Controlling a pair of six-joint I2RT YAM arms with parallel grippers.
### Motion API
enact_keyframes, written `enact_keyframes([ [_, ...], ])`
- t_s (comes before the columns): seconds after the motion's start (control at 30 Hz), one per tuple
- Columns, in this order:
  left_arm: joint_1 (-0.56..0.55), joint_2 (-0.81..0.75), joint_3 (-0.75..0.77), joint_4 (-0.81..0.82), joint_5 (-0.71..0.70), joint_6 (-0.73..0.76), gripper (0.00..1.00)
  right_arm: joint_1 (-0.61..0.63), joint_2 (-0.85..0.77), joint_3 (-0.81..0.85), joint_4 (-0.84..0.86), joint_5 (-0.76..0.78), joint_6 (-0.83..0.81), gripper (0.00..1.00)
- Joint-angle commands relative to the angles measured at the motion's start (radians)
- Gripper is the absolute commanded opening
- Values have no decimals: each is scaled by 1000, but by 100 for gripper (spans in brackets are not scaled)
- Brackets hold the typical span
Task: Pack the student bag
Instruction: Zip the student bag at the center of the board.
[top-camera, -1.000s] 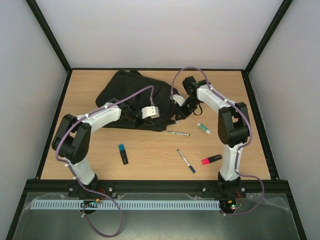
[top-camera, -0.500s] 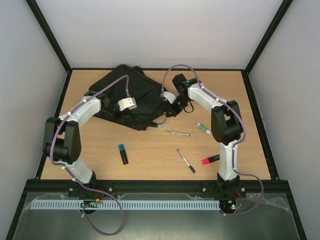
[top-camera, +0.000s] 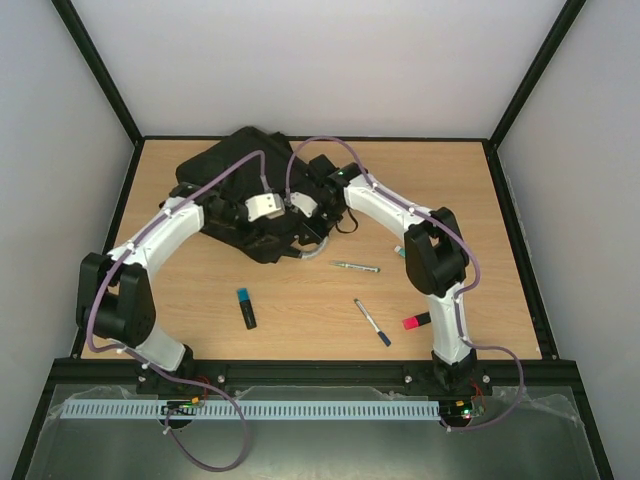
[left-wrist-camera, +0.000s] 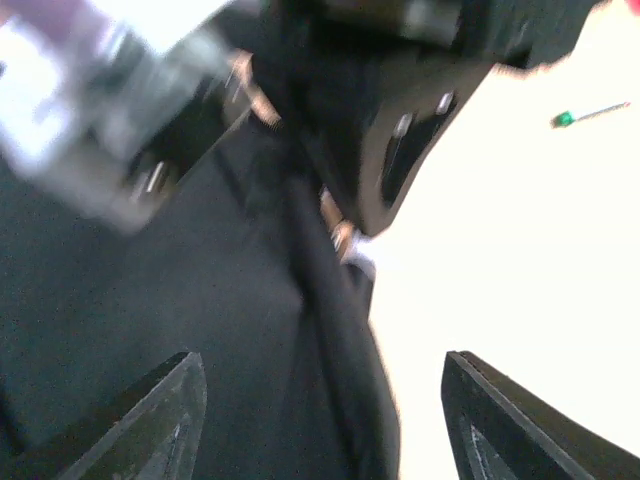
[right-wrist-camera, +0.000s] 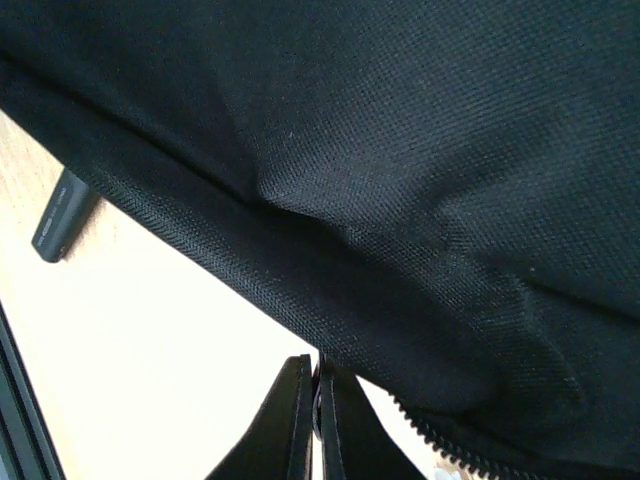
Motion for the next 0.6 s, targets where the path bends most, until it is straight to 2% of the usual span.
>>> enact_keyframes([
  [0.0,-48,19,-39,64,79,-89,69,13,6,-6,-23,-63,19,1],
  [0.17,-62,47,-70,117,80,-139,74,13,-5,-18,-11,-76,34,1],
  [0.33,-63,63,-106,188,5,-165,69,11,-20,-33,-6,-71,34,1],
  [0.43,-63,78,-114,214,-22,-177,57,10,-28,-46,-1,-68,34,1],
  [0.57,-62,92,-108,212,-8,-181,30,-1,-28,-63,6,-63,39,1],
])
